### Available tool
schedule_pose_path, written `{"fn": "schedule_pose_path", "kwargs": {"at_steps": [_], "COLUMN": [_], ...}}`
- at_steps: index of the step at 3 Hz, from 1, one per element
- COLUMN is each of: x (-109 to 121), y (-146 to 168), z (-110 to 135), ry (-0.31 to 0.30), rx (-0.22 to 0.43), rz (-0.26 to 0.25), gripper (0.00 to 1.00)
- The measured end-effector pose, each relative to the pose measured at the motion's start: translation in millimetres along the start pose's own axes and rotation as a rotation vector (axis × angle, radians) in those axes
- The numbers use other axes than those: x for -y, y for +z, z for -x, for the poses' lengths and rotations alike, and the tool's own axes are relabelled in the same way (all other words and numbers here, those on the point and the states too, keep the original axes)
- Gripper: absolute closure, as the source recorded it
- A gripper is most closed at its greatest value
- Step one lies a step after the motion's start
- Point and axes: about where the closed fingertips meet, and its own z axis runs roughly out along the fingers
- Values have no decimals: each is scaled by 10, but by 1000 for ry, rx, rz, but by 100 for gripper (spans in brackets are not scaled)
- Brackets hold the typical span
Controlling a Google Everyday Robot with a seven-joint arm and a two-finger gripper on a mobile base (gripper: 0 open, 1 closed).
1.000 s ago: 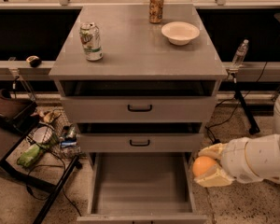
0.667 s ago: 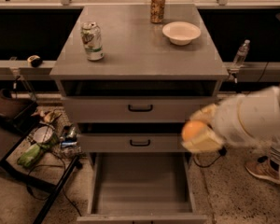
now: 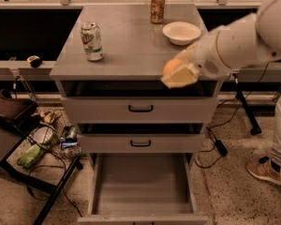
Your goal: Pick orange from bottom drawer and place on counter
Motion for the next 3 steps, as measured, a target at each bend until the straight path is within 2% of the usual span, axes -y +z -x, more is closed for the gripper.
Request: {"fn": "schedule_pose_path", "kwargs": {"at_steps": [1, 2, 3], "x": [632, 1098, 1522], "y": [370, 818, 1236], "z": [486, 863, 1104], "ry": [43, 85, 136], "rx": [113, 194, 253], "rz": [-28, -23, -30], "gripper": [100, 100, 100]}}
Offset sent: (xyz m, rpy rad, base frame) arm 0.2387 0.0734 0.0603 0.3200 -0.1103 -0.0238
